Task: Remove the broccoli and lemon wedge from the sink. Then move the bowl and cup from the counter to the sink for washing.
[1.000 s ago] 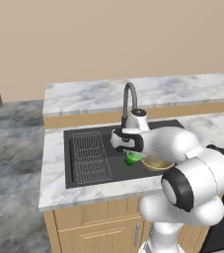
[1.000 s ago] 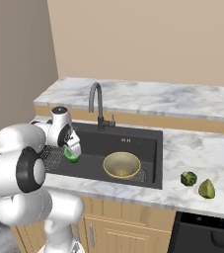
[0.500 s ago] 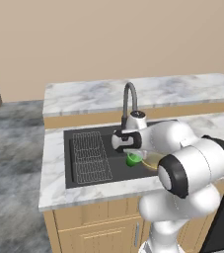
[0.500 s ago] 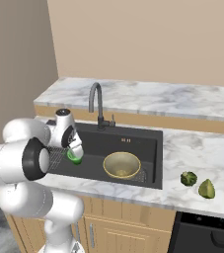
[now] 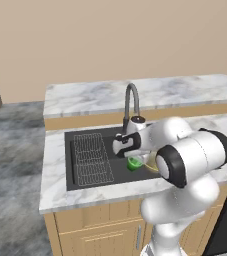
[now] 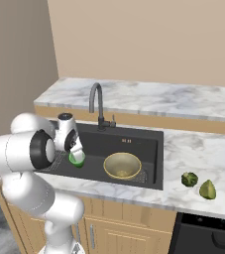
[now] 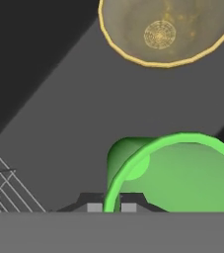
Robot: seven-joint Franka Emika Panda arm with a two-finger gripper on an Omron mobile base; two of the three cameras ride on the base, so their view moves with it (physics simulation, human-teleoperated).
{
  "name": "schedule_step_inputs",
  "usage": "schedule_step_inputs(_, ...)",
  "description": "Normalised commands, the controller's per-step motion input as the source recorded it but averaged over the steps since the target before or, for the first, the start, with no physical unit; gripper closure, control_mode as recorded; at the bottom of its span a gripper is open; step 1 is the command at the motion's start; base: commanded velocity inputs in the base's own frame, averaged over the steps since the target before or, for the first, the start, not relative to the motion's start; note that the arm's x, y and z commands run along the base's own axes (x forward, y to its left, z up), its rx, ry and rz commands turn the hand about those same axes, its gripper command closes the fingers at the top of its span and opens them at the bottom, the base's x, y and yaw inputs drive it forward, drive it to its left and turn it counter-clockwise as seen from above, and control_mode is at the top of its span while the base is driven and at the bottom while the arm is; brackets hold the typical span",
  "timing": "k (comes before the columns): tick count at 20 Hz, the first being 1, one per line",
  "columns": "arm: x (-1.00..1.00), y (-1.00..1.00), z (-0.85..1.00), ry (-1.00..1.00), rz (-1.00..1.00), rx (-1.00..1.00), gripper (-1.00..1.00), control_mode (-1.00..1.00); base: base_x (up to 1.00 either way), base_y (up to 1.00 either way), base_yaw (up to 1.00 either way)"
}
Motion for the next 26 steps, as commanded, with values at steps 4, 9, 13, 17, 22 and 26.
schedule_step_inputs(4,0.15,-0.02,-0.2,0.02,-0.07,0.03,1.0,-1.0,0.0,0.0,0.0)
schedule_step_inputs(9,0.17,-0.01,-0.21,0.02,-0.07,0.03,1.0,-1.0,0.0,0.0,0.0)
schedule_step_inputs(13,0.17,0.0,-0.22,0.01,-0.08,0.01,1.0,-1.0,0.0,0.0,0.0)
schedule_step_inputs(17,0.18,0.01,-0.24,0.02,-0.08,0.01,1.0,-1.0,0.0,0.0,0.0)
schedule_step_inputs(22,0.21,0.0,-0.25,0.06,-0.08,0.0,1.0,-1.0,0.0,0.0,0.0)
schedule_step_inputs(26,0.22,0.04,-0.25,0.08,-0.07,0.0,1.0,-1.0,0.0,0.0,0.0)
